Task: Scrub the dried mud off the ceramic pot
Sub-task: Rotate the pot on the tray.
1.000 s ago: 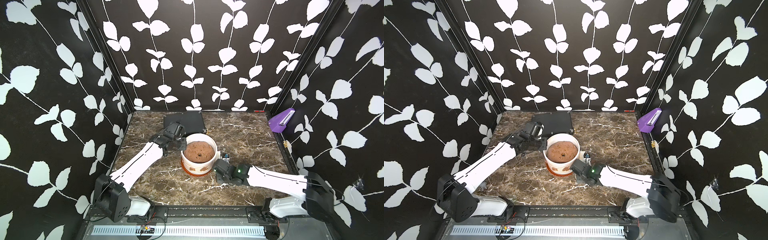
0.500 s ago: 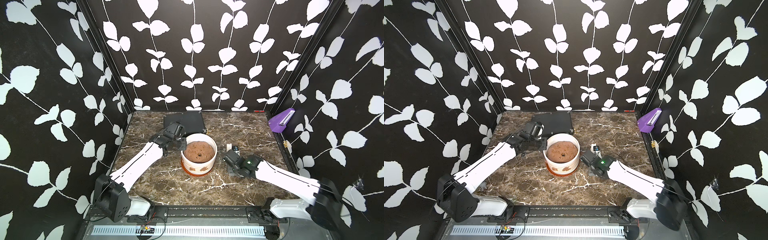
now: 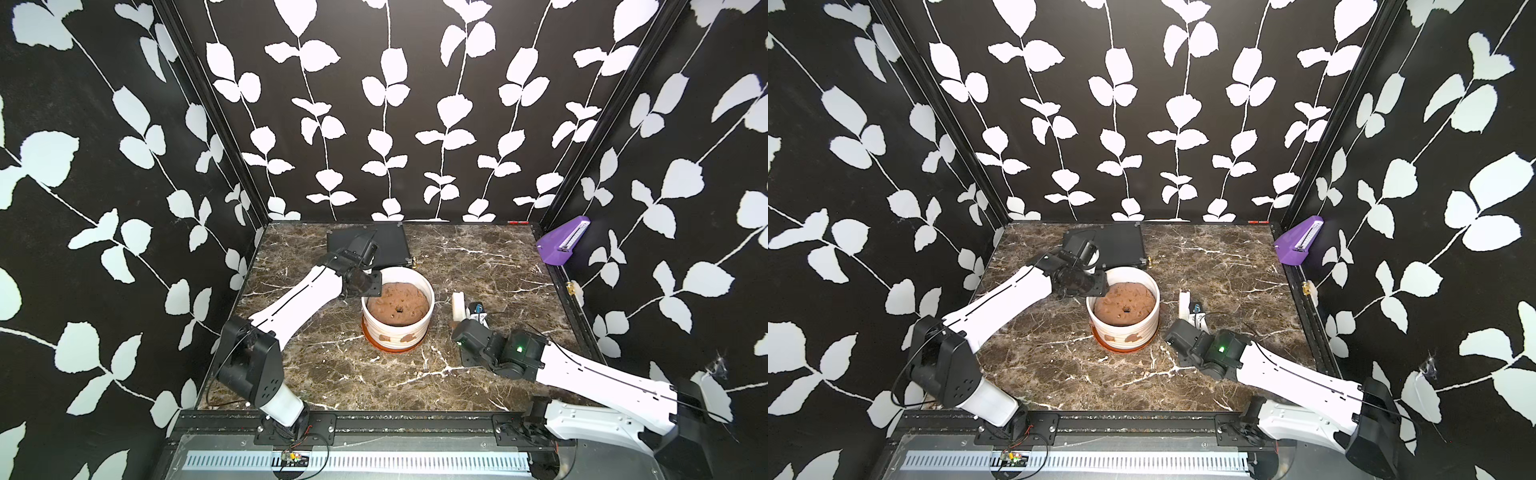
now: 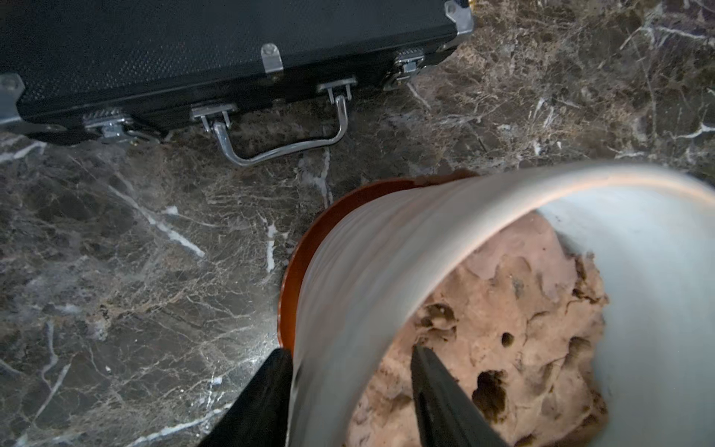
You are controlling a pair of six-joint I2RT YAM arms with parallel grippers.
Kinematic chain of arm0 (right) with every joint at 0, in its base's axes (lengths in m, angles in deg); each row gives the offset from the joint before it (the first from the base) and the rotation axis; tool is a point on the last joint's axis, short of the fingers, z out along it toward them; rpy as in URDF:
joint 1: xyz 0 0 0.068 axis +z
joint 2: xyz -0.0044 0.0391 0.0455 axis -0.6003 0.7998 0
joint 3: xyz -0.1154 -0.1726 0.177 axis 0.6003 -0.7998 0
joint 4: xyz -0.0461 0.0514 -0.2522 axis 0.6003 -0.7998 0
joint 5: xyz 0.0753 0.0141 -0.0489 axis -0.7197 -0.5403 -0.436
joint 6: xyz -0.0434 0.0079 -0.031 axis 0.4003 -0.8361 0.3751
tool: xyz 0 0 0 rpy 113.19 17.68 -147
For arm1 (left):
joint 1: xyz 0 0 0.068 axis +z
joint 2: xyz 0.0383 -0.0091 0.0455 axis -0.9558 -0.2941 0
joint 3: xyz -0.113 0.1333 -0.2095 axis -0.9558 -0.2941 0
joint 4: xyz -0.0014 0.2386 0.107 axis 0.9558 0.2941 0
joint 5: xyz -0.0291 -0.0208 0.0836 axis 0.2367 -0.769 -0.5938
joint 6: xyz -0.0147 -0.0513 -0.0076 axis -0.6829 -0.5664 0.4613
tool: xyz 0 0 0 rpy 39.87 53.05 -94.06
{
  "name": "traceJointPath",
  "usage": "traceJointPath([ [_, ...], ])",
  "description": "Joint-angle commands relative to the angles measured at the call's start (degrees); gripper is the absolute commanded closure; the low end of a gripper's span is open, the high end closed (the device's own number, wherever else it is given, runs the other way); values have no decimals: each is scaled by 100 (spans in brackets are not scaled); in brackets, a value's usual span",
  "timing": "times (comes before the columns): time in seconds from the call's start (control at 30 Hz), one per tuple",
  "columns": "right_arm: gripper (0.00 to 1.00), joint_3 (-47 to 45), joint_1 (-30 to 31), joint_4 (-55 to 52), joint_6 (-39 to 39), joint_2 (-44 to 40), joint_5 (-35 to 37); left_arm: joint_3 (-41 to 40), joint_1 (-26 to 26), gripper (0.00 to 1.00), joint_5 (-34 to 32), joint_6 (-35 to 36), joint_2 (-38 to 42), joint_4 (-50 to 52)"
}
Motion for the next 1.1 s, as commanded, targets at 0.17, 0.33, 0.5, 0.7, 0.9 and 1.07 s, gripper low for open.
traceJointPath([
  [0.17, 100, 25, 30, 166, -315, 103, -67, 178, 44, 80, -99, 34, 149, 509],
  [0.33, 100, 80, 30, 193, -330, 217, -143, -14, 44, 88, -322, -10, 569, 821],
  [0.5, 100, 185, 30, 165, -256, 292, -284, -353, 44, 96, -326, -322, 1021, 1080],
  [0.7, 100, 193, 30, 134, -264, 301, -327, -674, 44, 98, -436, -435, 1431, 1317],
  [0.9, 100, 266, 34, 130, -188, 396, -454, -892, 44, 84, -147, -789, 1678, 1230],
  [1.07, 100, 383, 77, 137, -111, 513, -515, -789, 44, 53, -256, -771, 1681, 948],
])
